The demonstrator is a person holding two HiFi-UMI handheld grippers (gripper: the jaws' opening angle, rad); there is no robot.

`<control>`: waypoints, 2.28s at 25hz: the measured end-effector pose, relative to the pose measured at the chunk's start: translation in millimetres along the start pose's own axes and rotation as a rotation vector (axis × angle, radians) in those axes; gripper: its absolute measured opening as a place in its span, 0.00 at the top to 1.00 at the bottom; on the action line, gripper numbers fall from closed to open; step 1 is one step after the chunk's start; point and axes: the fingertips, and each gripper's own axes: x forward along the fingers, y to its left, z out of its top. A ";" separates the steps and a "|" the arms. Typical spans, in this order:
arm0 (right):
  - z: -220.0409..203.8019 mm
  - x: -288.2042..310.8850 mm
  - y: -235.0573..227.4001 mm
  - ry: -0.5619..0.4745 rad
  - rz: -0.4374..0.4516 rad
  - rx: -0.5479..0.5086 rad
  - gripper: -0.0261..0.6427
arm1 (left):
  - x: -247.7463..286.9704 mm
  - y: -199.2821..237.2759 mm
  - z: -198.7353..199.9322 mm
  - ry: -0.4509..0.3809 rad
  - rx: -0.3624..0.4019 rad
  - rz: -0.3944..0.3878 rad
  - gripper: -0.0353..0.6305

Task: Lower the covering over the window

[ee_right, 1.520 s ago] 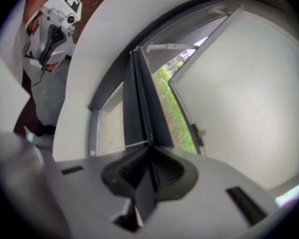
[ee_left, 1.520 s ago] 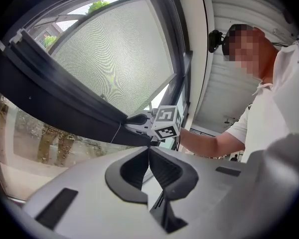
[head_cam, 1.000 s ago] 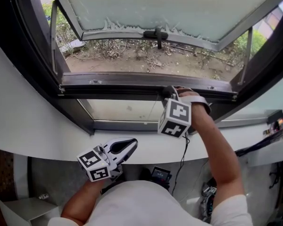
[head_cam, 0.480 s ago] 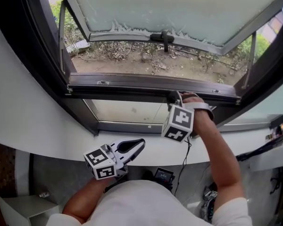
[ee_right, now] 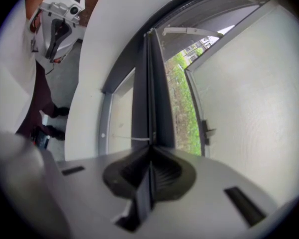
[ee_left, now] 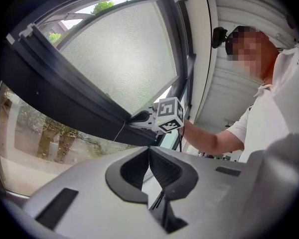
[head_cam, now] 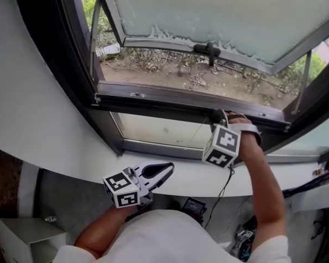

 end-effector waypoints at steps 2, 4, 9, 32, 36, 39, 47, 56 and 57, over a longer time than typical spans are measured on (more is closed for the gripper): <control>0.1 -3.1 -1.9 0.001 0.003 0.003 0.91 | -0.3 1.3 -0.2 0.001 -0.003 -0.001 0.92; 0.8 -5.4 -4.9 0.004 0.005 0.001 0.91 | 0.3 2.4 -0.9 0.004 -0.007 -0.004 0.92; 5.4 -12.5 -15.3 -0.005 -0.019 0.004 0.91 | 0.9 4.7 -3.6 0.009 -0.010 -0.013 0.92; 9.6 -59.4 -72.3 -0.050 -0.182 0.002 0.91 | 11.5 -8.5 39.6 -0.039 0.091 -0.046 0.92; 11.8 -77.5 -93.8 -0.057 -0.235 0.009 0.91 | 14.2 -12.8 50.8 -0.048 0.122 -0.061 0.92; 12.9 -85.1 -102.3 -0.054 -0.240 0.003 0.91 | 16.2 -16.3 59.5 -0.059 0.144 -0.071 0.92; 13.8 -95.5 -112.6 -0.080 -0.298 -0.003 0.91 | 18.9 -26.2 89.5 -0.103 0.204 -0.076 0.92; 18.0 -125.0 -147.1 -0.112 -0.408 0.004 0.91 | 25.2 -37.7 120.4 -0.140 0.274 -0.080 0.92; 18.3 -127.0 -149.4 -0.112 -0.416 0.001 0.91 | 25.8 -38.9 123.7 -0.145 0.283 -0.080 0.92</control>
